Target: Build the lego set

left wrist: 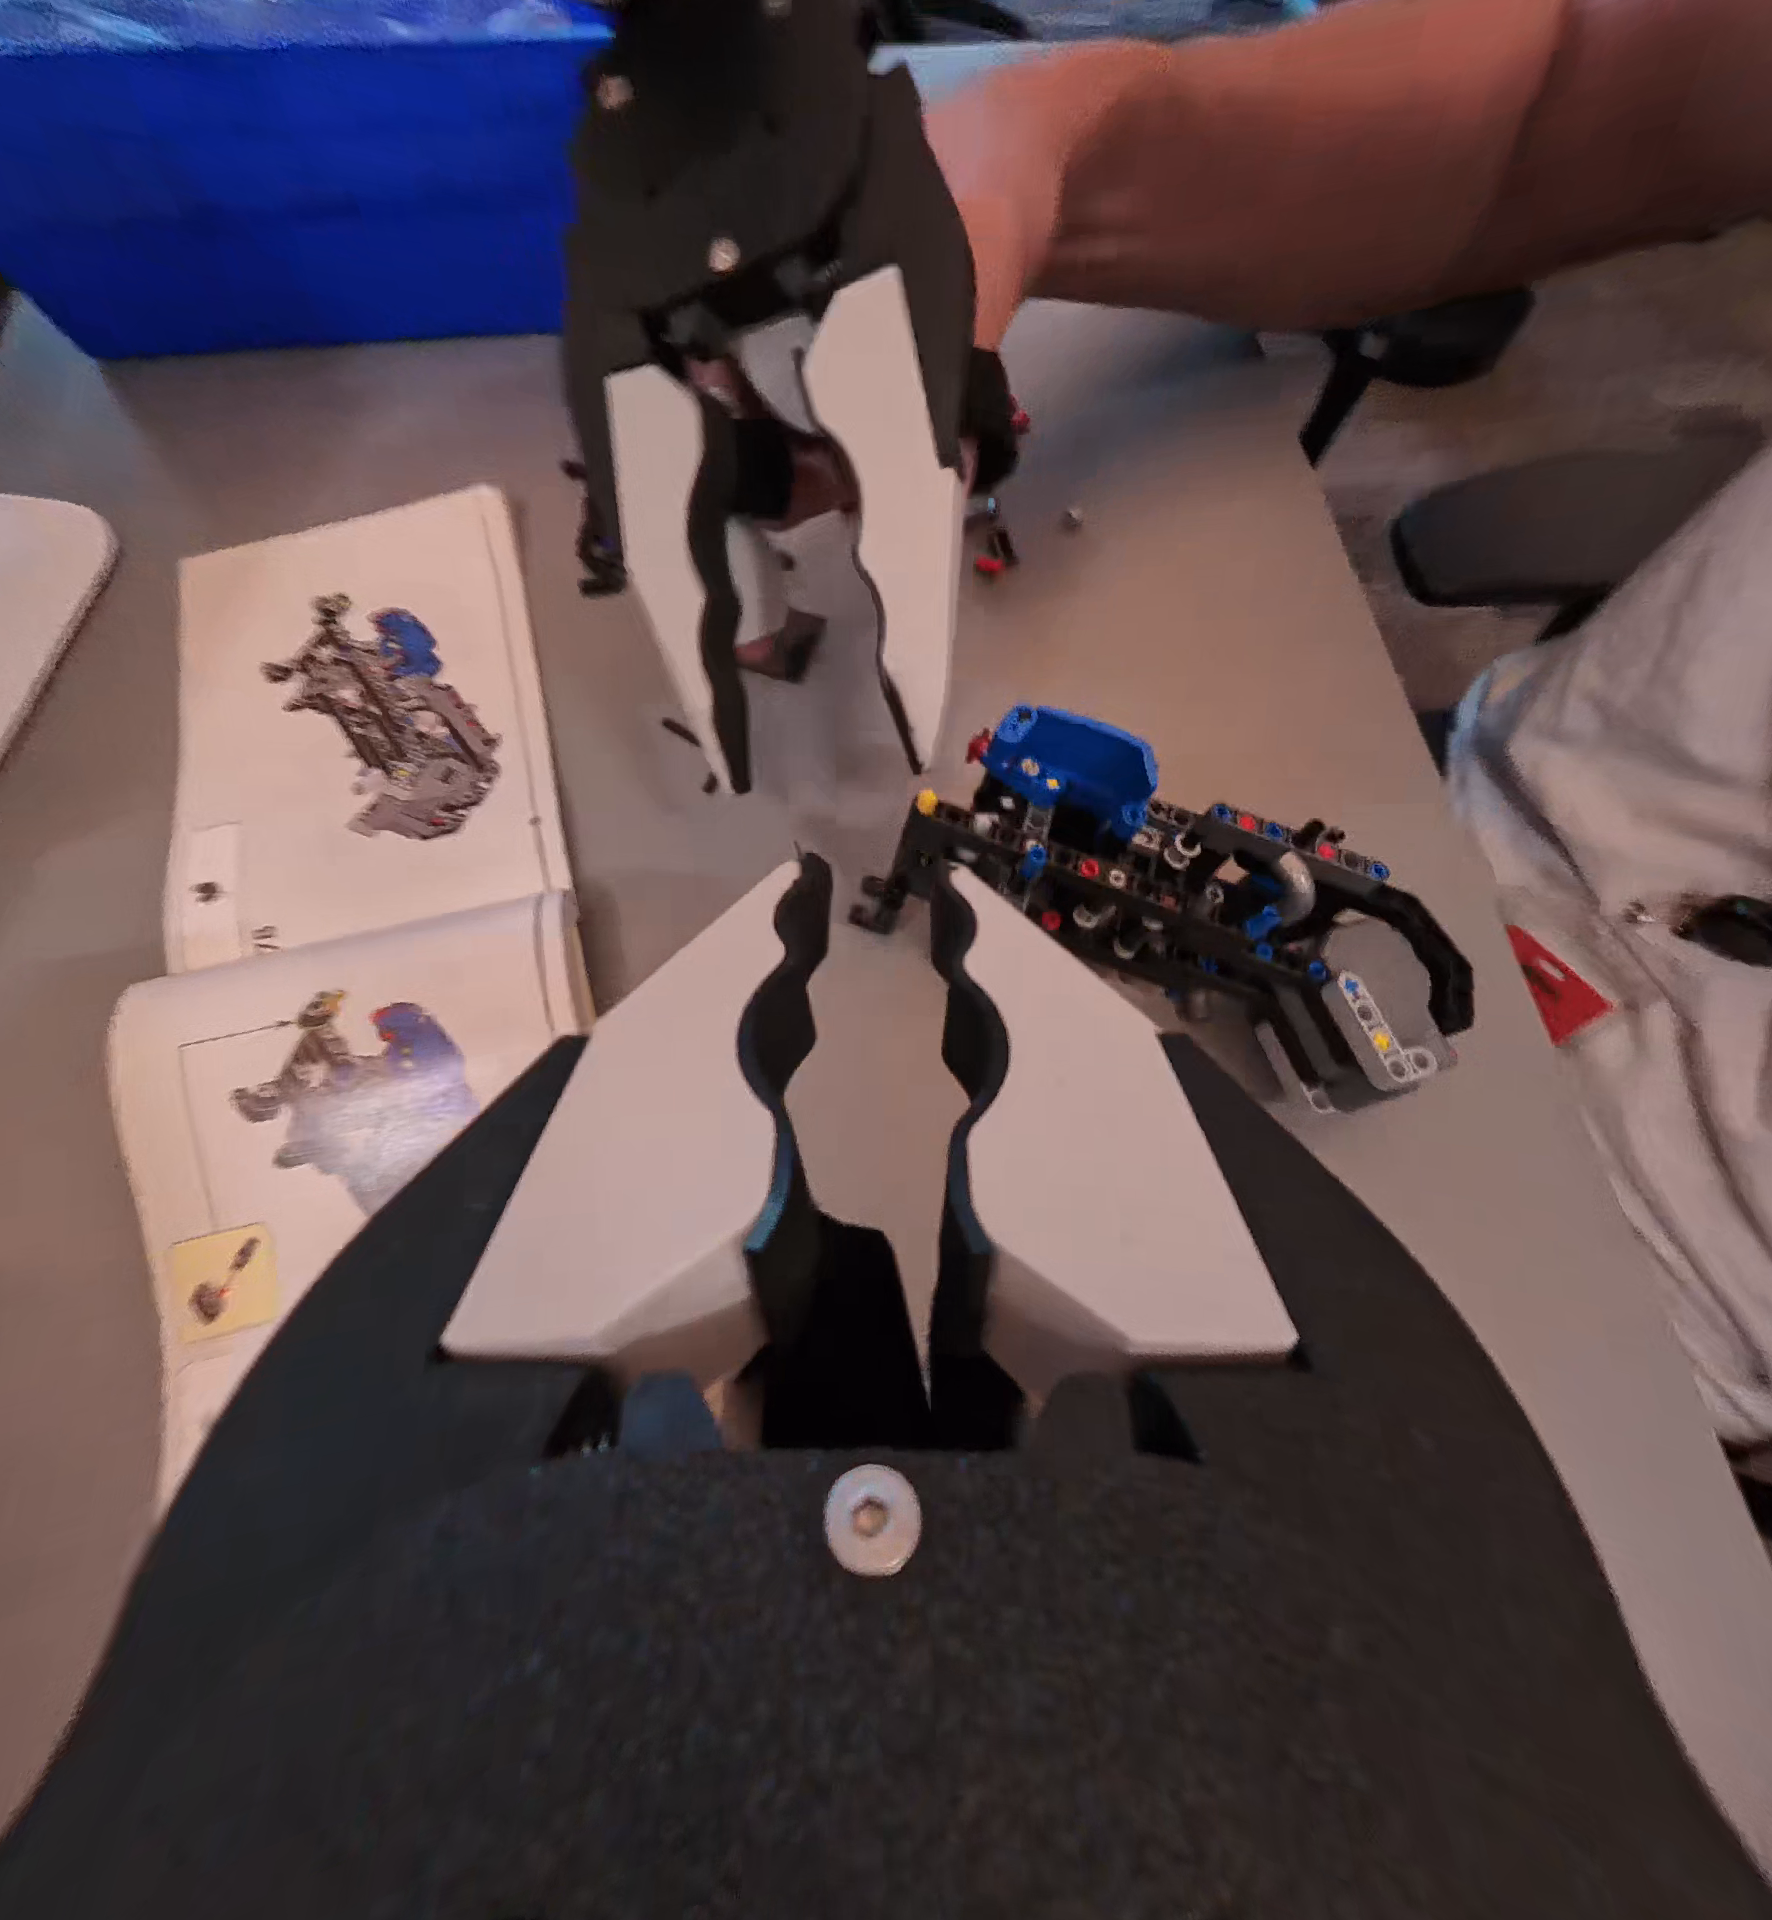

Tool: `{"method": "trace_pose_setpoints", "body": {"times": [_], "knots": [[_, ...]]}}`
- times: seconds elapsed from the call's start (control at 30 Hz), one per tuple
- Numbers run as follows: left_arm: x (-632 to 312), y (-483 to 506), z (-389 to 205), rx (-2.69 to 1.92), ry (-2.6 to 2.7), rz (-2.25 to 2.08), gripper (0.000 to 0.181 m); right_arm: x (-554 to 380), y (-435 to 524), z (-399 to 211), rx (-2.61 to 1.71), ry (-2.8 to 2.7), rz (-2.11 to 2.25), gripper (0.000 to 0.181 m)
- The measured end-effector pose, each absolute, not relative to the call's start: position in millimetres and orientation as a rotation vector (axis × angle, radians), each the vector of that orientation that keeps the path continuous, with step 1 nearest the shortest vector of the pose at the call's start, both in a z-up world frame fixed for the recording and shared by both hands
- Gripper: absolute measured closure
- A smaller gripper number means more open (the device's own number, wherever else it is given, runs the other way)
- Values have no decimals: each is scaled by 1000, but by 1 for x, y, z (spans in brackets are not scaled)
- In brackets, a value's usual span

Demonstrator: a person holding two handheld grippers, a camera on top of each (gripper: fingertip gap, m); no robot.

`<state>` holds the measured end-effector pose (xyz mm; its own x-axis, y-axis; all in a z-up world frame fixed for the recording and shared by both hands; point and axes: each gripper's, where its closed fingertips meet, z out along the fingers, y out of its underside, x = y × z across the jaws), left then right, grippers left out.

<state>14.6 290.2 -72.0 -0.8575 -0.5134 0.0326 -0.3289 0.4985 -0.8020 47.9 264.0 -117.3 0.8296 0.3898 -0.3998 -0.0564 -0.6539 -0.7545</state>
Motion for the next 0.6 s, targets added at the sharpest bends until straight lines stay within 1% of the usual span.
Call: {"method": "trace_pose_setpoints", "body": {"times": [0.07, 0.2, 0.3, 0.37, 0.43, 0.47, 0.53, 0.6], "knots": [[14, 292, -59, -740, 2453, -1222, 164, 47, 256, -95, -2079, -235, 584, 140], [-3, 292, -24, -771, 2230, -1167, 161, 34, 225, -70, -1930, -245, 374, 149], [-35, 290, 7, -741, 2023, -1163, 157, 18, 199, -75, -1882, -223, 350, 154], [-58, 294, 21, -735, 1865, -1145, 149, 9, 184, -78, -1846, -202, 329, 161], [-82, 304, 33, -723, 1649, -1108, 148, 2, 171, -80, -1809, -176, 310, 168], [-96, 308, 37, -706, 1538, -1082, 152, -3, 166, -81, -1798, -169, 315, 169], [-128, 310, 33, -668, 1431, -1016, 172, -13, 158, -82, -1781, -174, 300, 175], [-157, 308, 6, -775, 1510, -953, 174, -19, 151, -84, -1772, -195, 251, 180]]}}
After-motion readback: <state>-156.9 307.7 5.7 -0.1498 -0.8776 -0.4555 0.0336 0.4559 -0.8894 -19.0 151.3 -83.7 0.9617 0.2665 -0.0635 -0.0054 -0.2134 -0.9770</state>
